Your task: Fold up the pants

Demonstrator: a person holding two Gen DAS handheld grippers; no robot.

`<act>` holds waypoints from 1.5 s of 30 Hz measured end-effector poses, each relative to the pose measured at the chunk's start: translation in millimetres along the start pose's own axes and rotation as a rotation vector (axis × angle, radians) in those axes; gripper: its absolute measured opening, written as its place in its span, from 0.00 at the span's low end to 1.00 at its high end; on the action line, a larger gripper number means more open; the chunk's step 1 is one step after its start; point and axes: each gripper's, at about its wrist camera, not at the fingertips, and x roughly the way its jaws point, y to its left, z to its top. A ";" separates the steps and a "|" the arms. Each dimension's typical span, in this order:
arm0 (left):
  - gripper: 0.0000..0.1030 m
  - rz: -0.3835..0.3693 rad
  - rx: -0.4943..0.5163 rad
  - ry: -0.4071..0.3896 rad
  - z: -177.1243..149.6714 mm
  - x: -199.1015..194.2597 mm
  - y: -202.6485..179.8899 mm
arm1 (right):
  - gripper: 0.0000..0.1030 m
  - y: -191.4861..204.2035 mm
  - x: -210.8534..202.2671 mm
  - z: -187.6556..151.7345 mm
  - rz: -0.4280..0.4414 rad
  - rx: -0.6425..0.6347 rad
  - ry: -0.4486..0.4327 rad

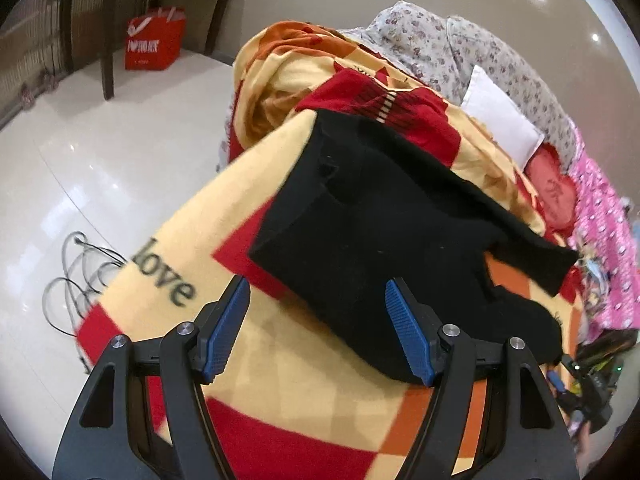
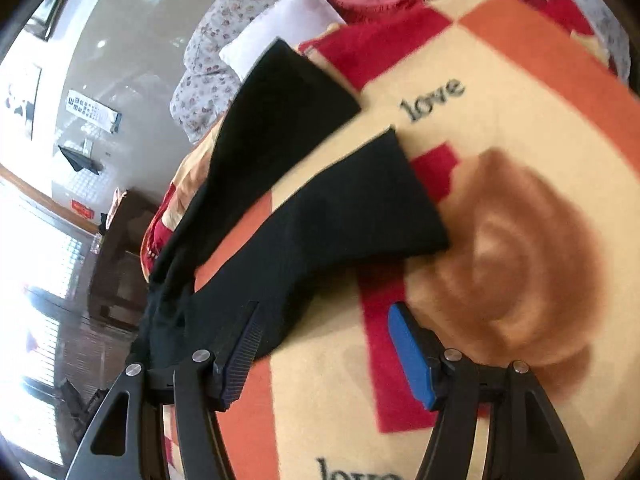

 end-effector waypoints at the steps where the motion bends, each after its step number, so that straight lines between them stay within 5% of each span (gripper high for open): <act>1: 0.69 0.010 0.003 0.005 -0.4 3.4 -1.8 | 0.62 1.1 3.0 2.4 0.006 0.006 -0.006; 7: 0.69 -0.001 -0.026 0.053 2.2 29.9 -7.0 | 0.59 1.1 24.7 20.0 0.051 0.043 -0.091; 8: 0.69 -0.006 -0.025 0.056 4.2 36.1 -9.5 | 0.55 2.3 28.4 22.3 0.042 0.033 -0.105; 10: 0.67 -0.021 -0.018 0.080 5.8 45.8 -14.4 | 0.28 4.4 34.8 25.0 0.015 0.010 -0.106; 11: 0.64 -0.043 -0.008 0.088 6.2 49.6 -17.6 | 0.24 5.0 35.2 23.9 0.006 0.001 -0.117; 13: 0.18 -0.023 0.019 0.080 6.9 50.8 -22.5 | 0.13 5.5 28.1 20.4 0.007 -0.004 -0.146; 16: 0.15 -0.036 0.052 0.089 11.2 45.9 -24.9 | 0.07 8.7 4.4 20.0 0.006 -0.029 -0.202; 22: 0.14 -0.094 0.125 0.050 17.8 5.2 -25.5 | 0.05 34.1 -44.0 8.1 -0.020 -0.166 -0.220; 27: 0.14 -0.054 0.182 0.080 2.4 5.0 -17.2 | 0.05 18.6 -64.7 -19.2 -0.086 -0.172 -0.176; 32: 0.24 0.018 0.169 0.146 -12.5 28.2 1.3 | 0.08 -14.8 -48.7 -26.1 -0.236 -0.122 -0.063; 35: 0.36 0.031 0.153 0.108 -9.8 10.5 12.3 | 0.14 -13.9 -64.7 -19.9 -0.304 -0.120 -0.108; 39: 0.40 0.081 0.195 0.054 -5.9 -12.1 10.0 | 0.15 13.8 -83.4 -12.9 -0.307 -0.184 -0.182; 45: 0.40 0.195 0.314 -0.058 -6.8 -48.4 -4.7 | 0.15 74.4 -58.7 -16.7 -0.129 -0.343 -0.128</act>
